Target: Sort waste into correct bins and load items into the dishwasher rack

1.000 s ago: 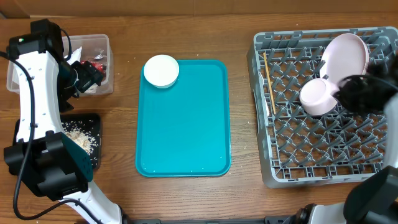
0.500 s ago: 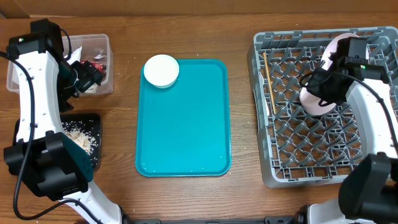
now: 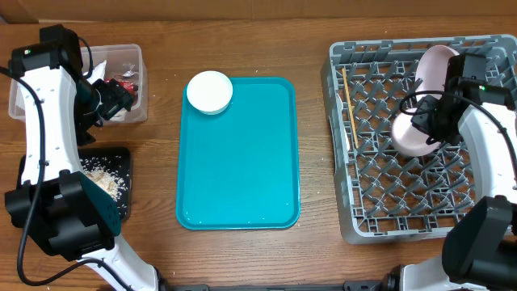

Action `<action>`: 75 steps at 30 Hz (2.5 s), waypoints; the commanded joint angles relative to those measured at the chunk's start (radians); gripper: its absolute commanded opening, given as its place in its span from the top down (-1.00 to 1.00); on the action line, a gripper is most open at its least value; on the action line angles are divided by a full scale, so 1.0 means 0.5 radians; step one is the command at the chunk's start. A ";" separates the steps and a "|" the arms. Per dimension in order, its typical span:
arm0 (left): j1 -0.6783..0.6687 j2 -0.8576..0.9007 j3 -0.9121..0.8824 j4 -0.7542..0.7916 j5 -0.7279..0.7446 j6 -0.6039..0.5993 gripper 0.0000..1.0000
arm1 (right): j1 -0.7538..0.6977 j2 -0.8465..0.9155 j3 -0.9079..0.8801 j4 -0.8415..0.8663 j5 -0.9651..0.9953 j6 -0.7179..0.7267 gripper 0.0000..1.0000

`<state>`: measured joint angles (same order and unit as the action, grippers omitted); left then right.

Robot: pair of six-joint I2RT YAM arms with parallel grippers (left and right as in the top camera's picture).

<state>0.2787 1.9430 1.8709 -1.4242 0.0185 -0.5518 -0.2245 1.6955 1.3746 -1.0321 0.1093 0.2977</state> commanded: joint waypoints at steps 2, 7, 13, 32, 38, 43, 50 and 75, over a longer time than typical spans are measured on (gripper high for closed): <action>0.002 -0.041 0.030 0.000 0.008 -0.027 -1.00 | -0.031 -0.005 0.056 -0.005 0.166 0.069 0.78; 0.002 -0.041 0.030 0.001 0.008 -0.027 -0.99 | -0.031 -0.005 0.082 -0.044 0.231 0.110 0.78; 0.002 -0.041 0.030 0.001 0.008 -0.027 -1.00 | -0.037 -0.013 0.206 -0.194 0.227 0.147 0.82; 0.002 -0.041 0.030 0.001 0.008 -0.027 -1.00 | -0.039 0.246 0.237 -0.056 -0.065 0.071 0.83; 0.002 -0.041 0.030 0.001 0.008 -0.027 -0.99 | -0.040 0.249 0.238 -0.020 0.166 0.088 0.82; 0.002 -0.041 0.030 0.001 0.008 -0.027 -0.99 | -0.040 0.249 0.252 -0.070 0.253 0.111 0.83; 0.002 -0.041 0.030 0.001 0.008 -0.027 -0.99 | -0.040 0.248 0.325 -0.288 0.252 0.140 0.83; 0.002 -0.041 0.030 0.001 0.008 -0.027 -0.99 | -0.010 0.036 0.098 -0.218 -0.343 0.019 0.85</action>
<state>0.2787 1.9430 1.8709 -1.4242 0.0181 -0.5518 -0.2348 1.7306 1.4715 -1.1645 -0.0498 0.3134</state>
